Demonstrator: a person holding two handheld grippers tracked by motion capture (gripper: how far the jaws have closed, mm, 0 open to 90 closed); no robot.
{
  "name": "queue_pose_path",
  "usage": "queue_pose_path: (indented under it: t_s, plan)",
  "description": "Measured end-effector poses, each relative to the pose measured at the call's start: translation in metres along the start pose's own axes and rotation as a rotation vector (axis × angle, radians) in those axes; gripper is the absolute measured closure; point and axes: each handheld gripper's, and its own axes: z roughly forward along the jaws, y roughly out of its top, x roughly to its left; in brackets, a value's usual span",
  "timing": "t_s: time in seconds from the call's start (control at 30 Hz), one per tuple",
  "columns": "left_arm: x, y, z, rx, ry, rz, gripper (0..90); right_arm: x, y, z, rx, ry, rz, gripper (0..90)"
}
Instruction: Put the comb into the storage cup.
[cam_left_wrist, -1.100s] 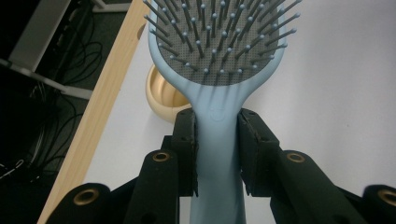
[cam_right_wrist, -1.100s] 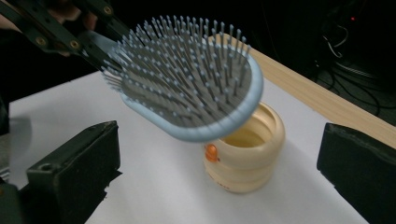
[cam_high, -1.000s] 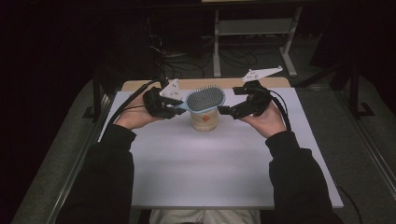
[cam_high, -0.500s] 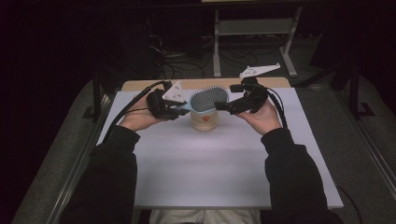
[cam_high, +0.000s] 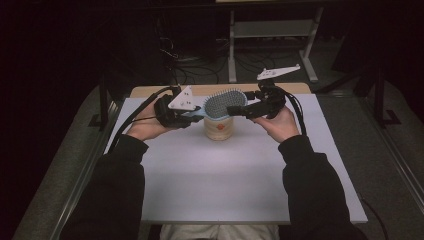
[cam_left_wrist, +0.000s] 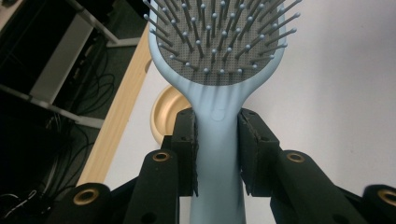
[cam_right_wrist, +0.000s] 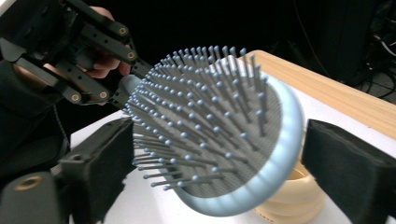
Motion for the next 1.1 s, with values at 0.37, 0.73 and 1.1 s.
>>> queue_pose_path:
  t_s: [0.37, 0.73, 1.1]
  plan:
    - [-0.003, 0.001, 0.004, -0.032, 0.036, 0.025, 70.0, -0.003, 0.004, -0.005, 0.009, 0.067, 0.044, 28.4]
    - [-0.003, -0.007, 0.019, -0.019, 0.012, -0.011, 70.0, 0.014, 0.015, -0.01, 0.047, -0.001, -0.055, 55.2]
    - [0.002, -0.013, 0.01, -0.127, -0.01, -0.098, 55.9, 0.025, 0.027, -0.011, 0.065, -0.07, -0.131, 57.4]
